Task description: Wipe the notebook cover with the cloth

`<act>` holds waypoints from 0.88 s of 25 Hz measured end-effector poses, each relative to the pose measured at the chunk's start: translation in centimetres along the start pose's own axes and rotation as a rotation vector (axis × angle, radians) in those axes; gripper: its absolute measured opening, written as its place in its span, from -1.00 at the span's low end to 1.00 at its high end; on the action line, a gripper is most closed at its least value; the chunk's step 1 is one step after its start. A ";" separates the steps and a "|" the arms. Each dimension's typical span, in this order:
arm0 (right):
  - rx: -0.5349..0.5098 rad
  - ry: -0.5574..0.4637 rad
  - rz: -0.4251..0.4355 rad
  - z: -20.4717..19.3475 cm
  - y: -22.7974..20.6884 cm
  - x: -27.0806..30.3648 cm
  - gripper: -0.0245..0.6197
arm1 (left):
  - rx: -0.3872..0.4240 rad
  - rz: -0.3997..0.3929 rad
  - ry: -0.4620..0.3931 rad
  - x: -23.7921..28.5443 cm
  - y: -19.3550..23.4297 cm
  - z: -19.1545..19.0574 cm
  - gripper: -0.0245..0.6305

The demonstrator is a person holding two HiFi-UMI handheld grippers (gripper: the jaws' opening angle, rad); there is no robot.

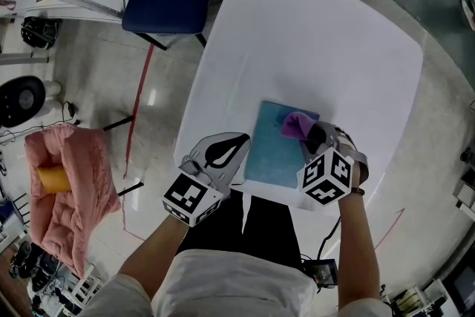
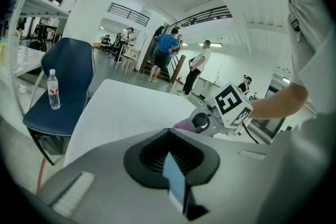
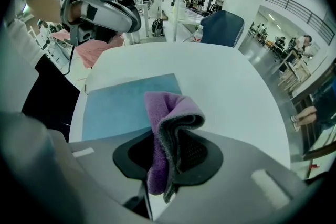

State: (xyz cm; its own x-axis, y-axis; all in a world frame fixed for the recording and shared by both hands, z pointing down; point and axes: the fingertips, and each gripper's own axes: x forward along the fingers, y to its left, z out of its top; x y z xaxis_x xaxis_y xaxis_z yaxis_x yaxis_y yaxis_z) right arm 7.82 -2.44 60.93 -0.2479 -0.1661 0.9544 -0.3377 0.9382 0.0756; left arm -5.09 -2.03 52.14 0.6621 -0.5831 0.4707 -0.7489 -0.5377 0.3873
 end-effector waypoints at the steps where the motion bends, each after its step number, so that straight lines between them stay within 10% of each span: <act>1: 0.000 0.001 0.002 0.0 0.2 0.0 -0.59 | 0.001 -0.002 0.000 0.0 -0.1 0.0 -0.93; 22: 0.004 0.008 0.071 -0.9 5.0 -0.8 -0.59 | 0.030 -0.039 0.011 0.0 -2.3 -0.1 -0.93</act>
State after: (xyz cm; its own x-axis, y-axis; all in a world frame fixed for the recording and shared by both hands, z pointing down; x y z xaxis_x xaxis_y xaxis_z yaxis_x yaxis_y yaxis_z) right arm 7.10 2.65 60.82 -0.2641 -0.0969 0.9596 -0.3229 0.9464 0.0067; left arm -3.43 -0.70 51.36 0.6904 -0.5547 0.4644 -0.7212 -0.5782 0.3816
